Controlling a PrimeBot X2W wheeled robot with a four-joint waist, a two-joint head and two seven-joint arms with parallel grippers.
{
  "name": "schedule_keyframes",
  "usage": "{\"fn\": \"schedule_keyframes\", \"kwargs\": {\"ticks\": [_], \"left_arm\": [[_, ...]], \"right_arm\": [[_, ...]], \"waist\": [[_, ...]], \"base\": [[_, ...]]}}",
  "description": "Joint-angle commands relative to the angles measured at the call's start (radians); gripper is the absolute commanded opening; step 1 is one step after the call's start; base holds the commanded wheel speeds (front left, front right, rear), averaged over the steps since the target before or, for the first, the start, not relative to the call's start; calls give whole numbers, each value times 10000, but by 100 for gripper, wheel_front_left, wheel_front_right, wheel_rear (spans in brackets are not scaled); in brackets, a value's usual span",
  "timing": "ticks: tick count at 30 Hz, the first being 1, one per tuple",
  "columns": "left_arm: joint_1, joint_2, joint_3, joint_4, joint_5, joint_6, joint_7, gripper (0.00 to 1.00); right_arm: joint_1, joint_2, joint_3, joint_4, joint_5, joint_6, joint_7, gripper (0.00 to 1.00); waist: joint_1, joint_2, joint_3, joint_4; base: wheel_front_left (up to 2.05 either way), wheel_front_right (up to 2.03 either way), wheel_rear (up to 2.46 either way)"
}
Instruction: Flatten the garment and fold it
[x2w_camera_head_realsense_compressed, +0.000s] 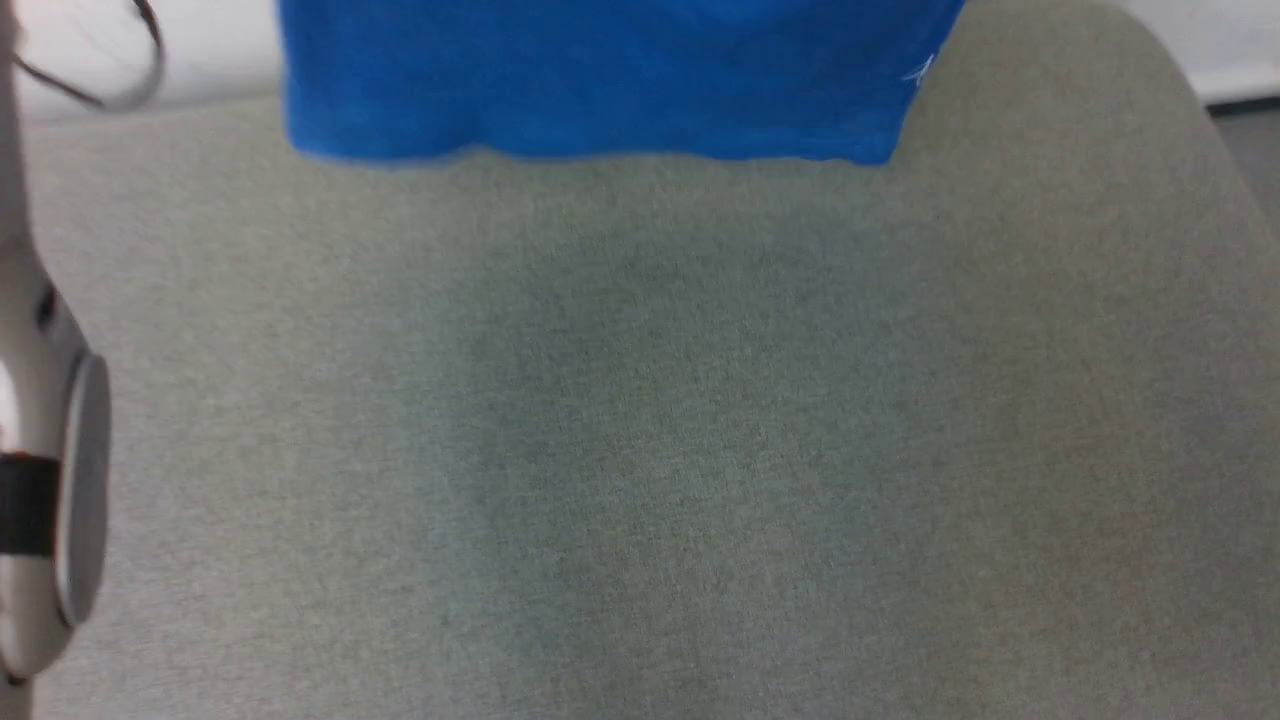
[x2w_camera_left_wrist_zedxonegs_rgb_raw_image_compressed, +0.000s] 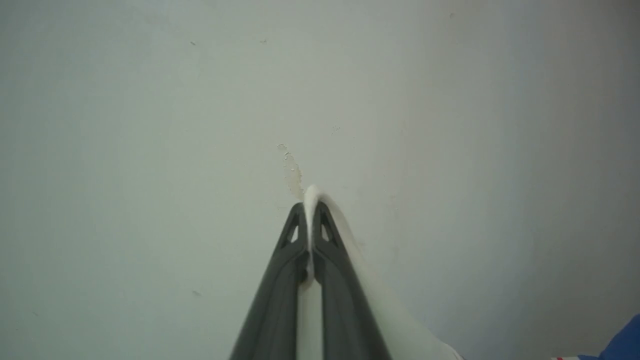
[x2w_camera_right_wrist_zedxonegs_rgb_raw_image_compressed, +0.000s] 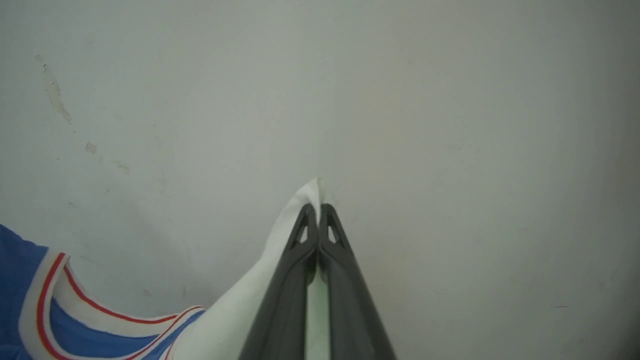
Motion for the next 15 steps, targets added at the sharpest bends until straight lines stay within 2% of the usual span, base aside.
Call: {"fn": "schedule_keyframes", "kwargs": {"ticks": [1, 8, 15], "left_arm": [[-409, -65, 15, 74, 179, 192, -300, 0], [-1780, -285, 133, 792, 488, 715, -2098, 0], [-2727, -481, 206, 1337, 356, 659, -3440, 0]], "right_arm": [[-358, 48, -90, 124, -127, -17, -194, 0], [-1542, 145, -268, 952, -647, -17, -1272, 0], [-2355, 163, -119, 1393, -891, -17, -2439, 0]], "waist": [[-1, 0, 1032, -310], [-1, 0, 2103, -347], [-1, 0, 2904, -240]], "base": [[0, 0, 0], [0, 0, 0], [0, 0, 0]]}}
